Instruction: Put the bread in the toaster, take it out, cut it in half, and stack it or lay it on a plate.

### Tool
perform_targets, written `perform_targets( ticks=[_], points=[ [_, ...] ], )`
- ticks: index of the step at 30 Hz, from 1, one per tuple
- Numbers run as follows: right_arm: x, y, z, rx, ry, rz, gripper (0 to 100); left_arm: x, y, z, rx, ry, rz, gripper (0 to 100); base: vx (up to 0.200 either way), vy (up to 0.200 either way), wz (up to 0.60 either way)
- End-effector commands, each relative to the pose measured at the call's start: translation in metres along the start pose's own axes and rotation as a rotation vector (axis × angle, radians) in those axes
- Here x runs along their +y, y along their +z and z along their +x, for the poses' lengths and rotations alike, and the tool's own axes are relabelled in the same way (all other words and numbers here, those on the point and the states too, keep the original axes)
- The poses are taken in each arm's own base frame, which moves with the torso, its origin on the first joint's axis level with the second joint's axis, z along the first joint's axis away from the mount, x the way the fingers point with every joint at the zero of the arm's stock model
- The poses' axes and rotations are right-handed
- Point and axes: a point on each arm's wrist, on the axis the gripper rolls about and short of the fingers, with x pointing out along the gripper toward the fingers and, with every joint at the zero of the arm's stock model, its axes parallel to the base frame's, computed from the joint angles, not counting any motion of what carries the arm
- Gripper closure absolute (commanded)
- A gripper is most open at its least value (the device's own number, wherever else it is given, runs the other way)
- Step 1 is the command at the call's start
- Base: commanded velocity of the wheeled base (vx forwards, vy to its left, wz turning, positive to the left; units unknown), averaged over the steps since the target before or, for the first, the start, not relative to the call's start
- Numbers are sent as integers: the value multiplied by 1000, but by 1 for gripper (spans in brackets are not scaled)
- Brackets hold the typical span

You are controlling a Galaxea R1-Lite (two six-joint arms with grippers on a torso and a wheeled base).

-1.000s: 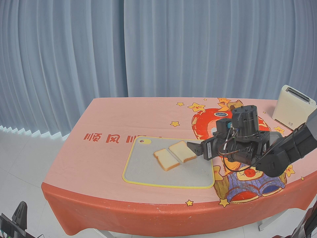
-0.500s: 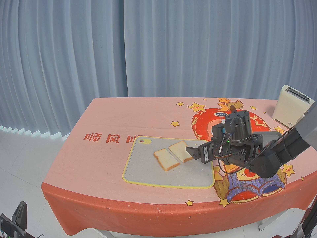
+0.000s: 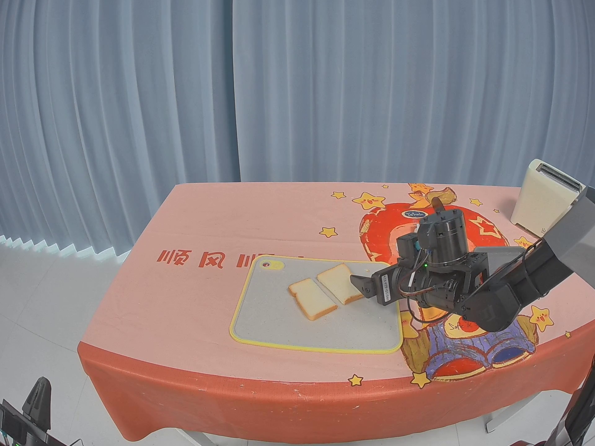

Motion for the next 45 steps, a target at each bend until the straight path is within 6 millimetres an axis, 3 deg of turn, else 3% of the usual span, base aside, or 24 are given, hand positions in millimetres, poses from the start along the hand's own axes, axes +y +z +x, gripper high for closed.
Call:
perform_targets(
  ticks=[1, 29, 30, 45],
  points=[
    [0, -4, 4, 14, -4, -1, 0, 0, -5, 0, 1, 1, 0, 100, 0, 0, 0],
    [0, -11, 9, 36, -13, -15, 0, 0, -5, 0, 1, 1, 0, 100, 0, 0, 0],
    [-1, -11, 9, 36, -14, -16, 100, 0, -5, 0, 1, 1, 0, 100, 0, 0, 0],
    [2, -11, 4, 36, -8, -22, 100, 0, -5, 0, 1, 1, -1, 100, 0, 0, 0]
  ],
)
